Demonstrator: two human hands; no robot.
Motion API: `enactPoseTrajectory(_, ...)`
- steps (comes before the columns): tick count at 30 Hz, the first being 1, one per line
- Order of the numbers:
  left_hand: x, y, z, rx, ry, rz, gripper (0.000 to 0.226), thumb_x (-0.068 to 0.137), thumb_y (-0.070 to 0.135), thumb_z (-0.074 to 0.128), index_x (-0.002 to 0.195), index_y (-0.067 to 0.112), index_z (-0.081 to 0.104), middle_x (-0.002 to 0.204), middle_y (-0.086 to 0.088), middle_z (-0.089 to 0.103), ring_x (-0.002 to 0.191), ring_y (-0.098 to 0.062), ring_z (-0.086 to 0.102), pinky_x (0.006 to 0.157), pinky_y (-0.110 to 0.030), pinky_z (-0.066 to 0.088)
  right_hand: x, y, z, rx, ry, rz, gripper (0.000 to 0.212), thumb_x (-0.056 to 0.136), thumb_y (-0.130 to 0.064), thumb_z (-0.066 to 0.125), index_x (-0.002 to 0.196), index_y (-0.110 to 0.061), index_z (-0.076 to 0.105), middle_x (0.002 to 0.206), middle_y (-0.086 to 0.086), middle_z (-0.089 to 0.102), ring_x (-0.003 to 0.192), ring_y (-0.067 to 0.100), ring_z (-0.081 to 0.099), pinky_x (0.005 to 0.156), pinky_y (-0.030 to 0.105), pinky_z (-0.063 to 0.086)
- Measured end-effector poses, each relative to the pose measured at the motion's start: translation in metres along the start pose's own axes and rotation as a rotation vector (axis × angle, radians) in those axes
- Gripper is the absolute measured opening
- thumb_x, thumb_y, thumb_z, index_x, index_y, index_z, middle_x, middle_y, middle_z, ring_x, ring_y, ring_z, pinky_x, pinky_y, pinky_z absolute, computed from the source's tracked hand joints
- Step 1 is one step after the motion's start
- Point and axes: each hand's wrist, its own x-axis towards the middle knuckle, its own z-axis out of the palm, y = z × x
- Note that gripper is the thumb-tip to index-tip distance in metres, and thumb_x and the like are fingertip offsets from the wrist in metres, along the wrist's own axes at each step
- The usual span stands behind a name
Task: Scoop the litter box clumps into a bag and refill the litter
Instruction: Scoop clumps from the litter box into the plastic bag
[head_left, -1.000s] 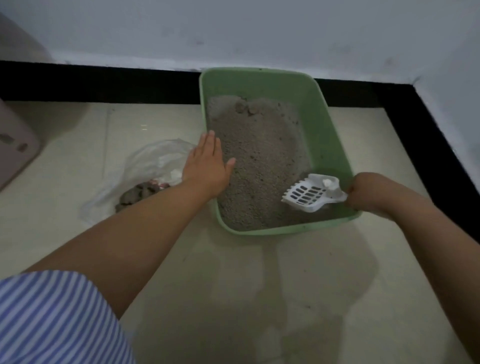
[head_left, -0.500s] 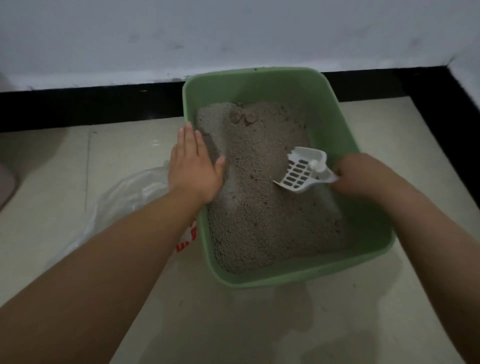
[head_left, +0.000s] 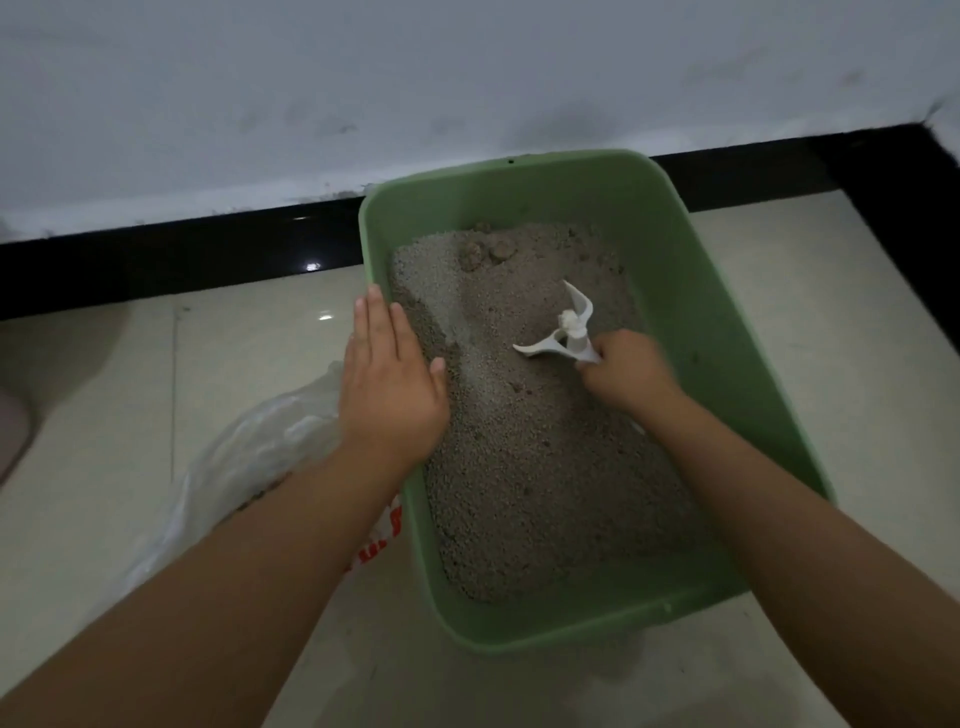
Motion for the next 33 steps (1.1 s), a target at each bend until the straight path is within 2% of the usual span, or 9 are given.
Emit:
enactPoseTrajectory(3, 0.001, 0.001, 0.0, 0.001, 0.006, -0.01, 0.063, 0.1, 0.031, 0.02, 0.146, -0.001, -0.009, 0.154, -0.017, -0.02, 0.143, -0.026, -0.018, 0.116, -0.032, -0.007, 0.011, -0.018, -0.001, 0.018, 0.013, -0.003, 0.012, 0.092, -0.013, 0.048, 0.085, -0.005, 0.055, 0.082, 0.01, 0.048, 0.071, 0.023, 0.047, 0.048, 0.024, 0.028)
enactPoseTrajectory(7, 0.003, 0.001, 0.0, -0.006, 0.003, -0.016, 0.062, 0.101, 0.031, 0.019, 0.146, 0.0, -0.01, 0.154, -0.015, -0.021, 0.143, -0.026, -0.019, 0.116, -0.032, -0.008, 0.02, -0.025, 0.001, 0.042, 0.032, -0.002, 0.029, 0.091, -0.012, 0.049, 0.063, -0.008, 0.042, 0.064, 0.005, 0.042, 0.052, 0.011, 0.035, 0.043, 0.022, 0.023)
enactPoseTrajectory(11, 0.003, 0.0, -0.001, -0.011, 0.009, -0.016, 0.061, 0.101, 0.031, 0.019, 0.146, 0.001, -0.01, 0.154, -0.015, -0.021, 0.143, -0.025, -0.019, 0.115, -0.031, -0.009, 0.018, -0.019, 0.013, 0.088, 0.074, -0.07, 0.019, 0.094, -0.016, 0.047, 0.078, -0.006, 0.045, 0.073, 0.009, 0.047, 0.068, 0.022, 0.046, 0.049, 0.025, 0.027)
enactPoseTrajectory(18, 0.005, -0.004, 0.0, -0.015, 0.024, -0.026, 0.059, 0.101, 0.027, 0.02, 0.146, 0.001, -0.008, 0.155, -0.014, -0.018, 0.144, -0.025, -0.017, 0.116, -0.031, -0.008, 0.013, -0.011, 0.018, 0.109, 0.123, -0.118, 0.025, 0.094, -0.019, 0.048, 0.098, 0.004, 0.059, 0.097, 0.022, 0.061, 0.091, 0.033, 0.058, 0.066, 0.026, 0.031)
enactPoseTrajectory(21, 0.006, -0.004, 0.001, -0.029, 0.027, -0.03, 0.058, 0.101, 0.025, 0.021, 0.146, 0.001, -0.007, 0.155, -0.014, -0.018, 0.144, -0.024, -0.017, 0.116, -0.03, -0.009, 0.007, -0.013, 0.007, 0.024, 0.063, -0.087, 0.021, 0.094, -0.021, 0.047, 0.09, -0.002, 0.057, 0.083, 0.014, 0.053, 0.081, 0.031, 0.055, 0.061, 0.027, 0.033)
enactPoseTrajectory(24, 0.007, -0.005, 0.001, -0.039, 0.029, -0.027, 0.058, 0.101, 0.024, 0.021, 0.146, 0.0, -0.008, 0.155, -0.014, -0.018, 0.144, -0.024, -0.016, 0.116, -0.029, -0.009, 0.002, -0.01, -0.011, -0.099, 0.012, -0.012, 0.032, 0.093, -0.021, 0.048, 0.064, -0.007, 0.046, 0.064, 0.004, 0.041, 0.057, 0.016, 0.041, 0.046, 0.024, 0.025)
enactPoseTrajectory(26, 0.006, -0.005, 0.001, -0.045, 0.038, -0.024, 0.058, 0.101, 0.024, 0.022, 0.146, 0.0, -0.007, 0.155, -0.014, -0.017, 0.144, -0.024, -0.015, 0.116, -0.029, -0.008, -0.004, -0.01, -0.025, -0.15, 0.0, 0.036, 0.035, 0.091, -0.017, 0.049, 0.059, -0.011, 0.039, 0.061, 0.002, 0.038, 0.056, 0.015, 0.041, 0.047, 0.024, 0.029)
enactPoseTrajectory(30, 0.005, -0.006, 0.001, -0.069, 0.057, -0.026, 0.057, 0.101, 0.022, 0.023, 0.146, 0.0, -0.004, 0.155, -0.015, -0.014, 0.145, -0.024, -0.012, 0.116, -0.029, -0.007, -0.018, -0.019, -0.049, -0.267, 0.043, 0.052, 0.009, 0.091, -0.013, 0.048, 0.088, -0.007, 0.054, 0.067, 0.004, 0.045, 0.077, 0.024, 0.053, 0.069, 0.032, 0.047)
enactPoseTrajectory(33, 0.006, -0.006, 0.002, -0.064, 0.059, -0.022, 0.057, 0.101, 0.022, 0.022, 0.146, -0.001, -0.005, 0.155, -0.016, -0.014, 0.145, -0.024, -0.012, 0.116, -0.029, -0.008, -0.021, -0.025, -0.061, -0.358, 0.042, 0.101, 0.027, 0.093, -0.018, 0.042, 0.104, 0.0, 0.059, 0.082, 0.012, 0.056, 0.095, 0.032, 0.061, 0.085, 0.041, 0.05)
